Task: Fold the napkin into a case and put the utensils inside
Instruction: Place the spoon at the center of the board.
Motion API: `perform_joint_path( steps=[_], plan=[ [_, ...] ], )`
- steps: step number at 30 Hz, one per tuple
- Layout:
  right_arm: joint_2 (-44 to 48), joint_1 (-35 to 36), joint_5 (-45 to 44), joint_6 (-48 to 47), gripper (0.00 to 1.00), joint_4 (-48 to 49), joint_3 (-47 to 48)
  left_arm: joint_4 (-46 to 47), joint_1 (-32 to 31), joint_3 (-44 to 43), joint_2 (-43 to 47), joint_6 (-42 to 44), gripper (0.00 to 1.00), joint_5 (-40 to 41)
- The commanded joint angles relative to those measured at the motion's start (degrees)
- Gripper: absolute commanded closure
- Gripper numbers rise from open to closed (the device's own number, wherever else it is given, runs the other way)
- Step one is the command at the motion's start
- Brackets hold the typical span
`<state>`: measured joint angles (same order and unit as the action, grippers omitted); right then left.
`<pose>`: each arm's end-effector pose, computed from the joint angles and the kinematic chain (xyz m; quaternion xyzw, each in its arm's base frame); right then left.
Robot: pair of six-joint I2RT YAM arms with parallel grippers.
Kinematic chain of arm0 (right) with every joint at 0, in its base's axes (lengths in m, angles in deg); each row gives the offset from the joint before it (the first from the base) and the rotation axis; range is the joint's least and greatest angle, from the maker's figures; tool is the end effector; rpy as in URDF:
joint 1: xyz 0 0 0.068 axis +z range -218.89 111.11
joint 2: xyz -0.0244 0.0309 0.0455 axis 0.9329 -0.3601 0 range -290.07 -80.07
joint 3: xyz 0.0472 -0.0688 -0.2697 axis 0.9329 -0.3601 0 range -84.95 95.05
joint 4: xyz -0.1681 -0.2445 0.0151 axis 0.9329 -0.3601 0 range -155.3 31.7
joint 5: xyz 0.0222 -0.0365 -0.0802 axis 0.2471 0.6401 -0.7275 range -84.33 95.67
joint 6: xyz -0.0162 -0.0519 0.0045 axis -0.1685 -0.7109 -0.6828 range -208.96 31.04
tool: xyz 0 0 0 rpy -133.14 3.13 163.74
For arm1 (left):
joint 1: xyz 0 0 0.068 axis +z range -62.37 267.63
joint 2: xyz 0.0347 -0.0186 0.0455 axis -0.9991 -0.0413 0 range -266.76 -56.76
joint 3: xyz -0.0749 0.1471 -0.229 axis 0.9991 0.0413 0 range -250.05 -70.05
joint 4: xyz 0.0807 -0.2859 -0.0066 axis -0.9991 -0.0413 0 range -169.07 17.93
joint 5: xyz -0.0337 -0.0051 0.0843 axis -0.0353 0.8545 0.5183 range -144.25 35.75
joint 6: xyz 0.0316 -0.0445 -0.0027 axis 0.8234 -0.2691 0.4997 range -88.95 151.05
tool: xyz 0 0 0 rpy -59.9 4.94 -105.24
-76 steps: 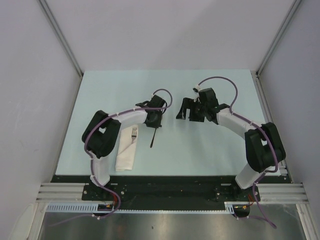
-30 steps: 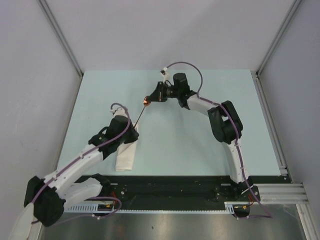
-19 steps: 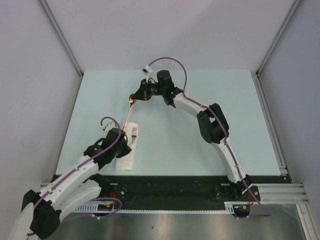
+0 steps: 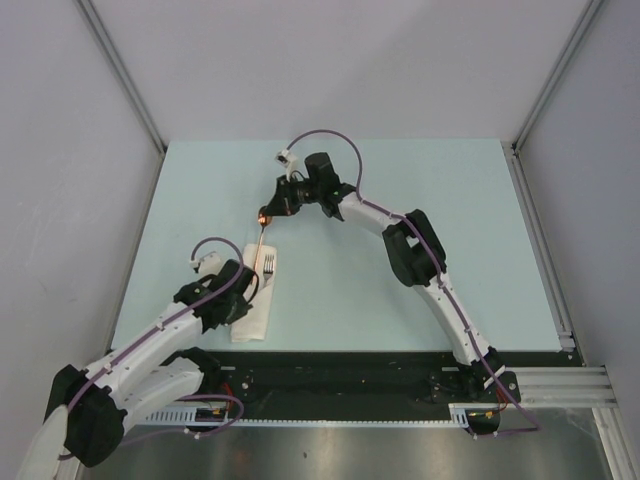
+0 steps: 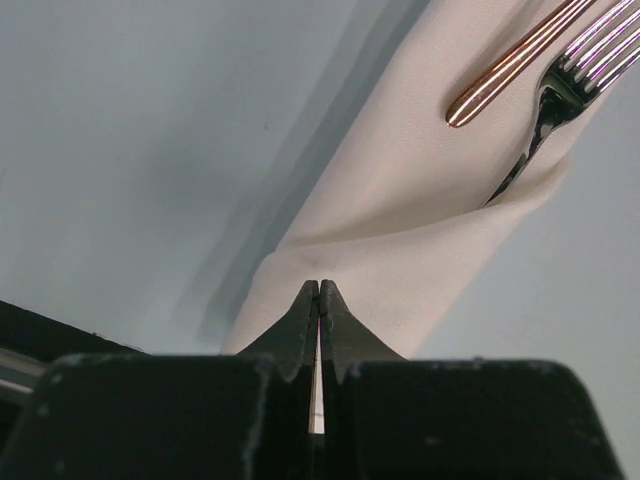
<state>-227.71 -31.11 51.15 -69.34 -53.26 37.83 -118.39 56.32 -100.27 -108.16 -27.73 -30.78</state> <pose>0.4793 0.4046 0.1619 -0.3385 0.7101 0.5321 0.3132 0.1578 -0.0788 0.1818 -0.2665 0.9234 0.0058 0.2761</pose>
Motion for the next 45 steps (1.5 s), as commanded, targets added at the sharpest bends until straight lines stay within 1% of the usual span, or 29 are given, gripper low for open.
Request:
perform_joint_path(
  steps=[1, 7, 11, 23, 32, 39, 45],
  plan=[
    [2.9, 1.1, 2.3, 0.2, 1.0, 4.3, -1.4, -0.3, 0.3, -0.9, -0.4, -2.7, 1.0, 1.1],
    [3.4, 2.2, 3.1, 0.8, 1.0, 4.5, -2.8, 0.9, 0.3, 1.5, 0.3, -3.7, 1.0, 0.0],
    [5.2, 3.3, 2.5, 0.8, 1.0, 5.9, -6.8, 1.2, 0.3, 1.8, 1.4, -3.2, 1.0, 0.5],
    [9.3, 5.9, 1.0, 1.2, 1.0, 7.4, -13.1, 2.2, 0.3, 2.8, 2.0, -3.2, 1.0, 0.9],
    [10.0, 7.7, 0.8, 3.8, 1.0, 9.6, -16.6, 1.5, 0.3, 1.7, 2.5, -3.3, 1.0, 1.8],
    [11.7, 9.0, 0.7, 7.5, 1.0, 16.3, -23.1, 2.6, 0.3, 0.5, 3.0, -2.3, 1.0, 2.0],
    [11.2, 9.9, 0.8, 7.5, 0.99, 15.6, -23.6, 2.4, 0.4, -0.8, 2.6, -1.5, 0.99, 2.8]
  ],
)
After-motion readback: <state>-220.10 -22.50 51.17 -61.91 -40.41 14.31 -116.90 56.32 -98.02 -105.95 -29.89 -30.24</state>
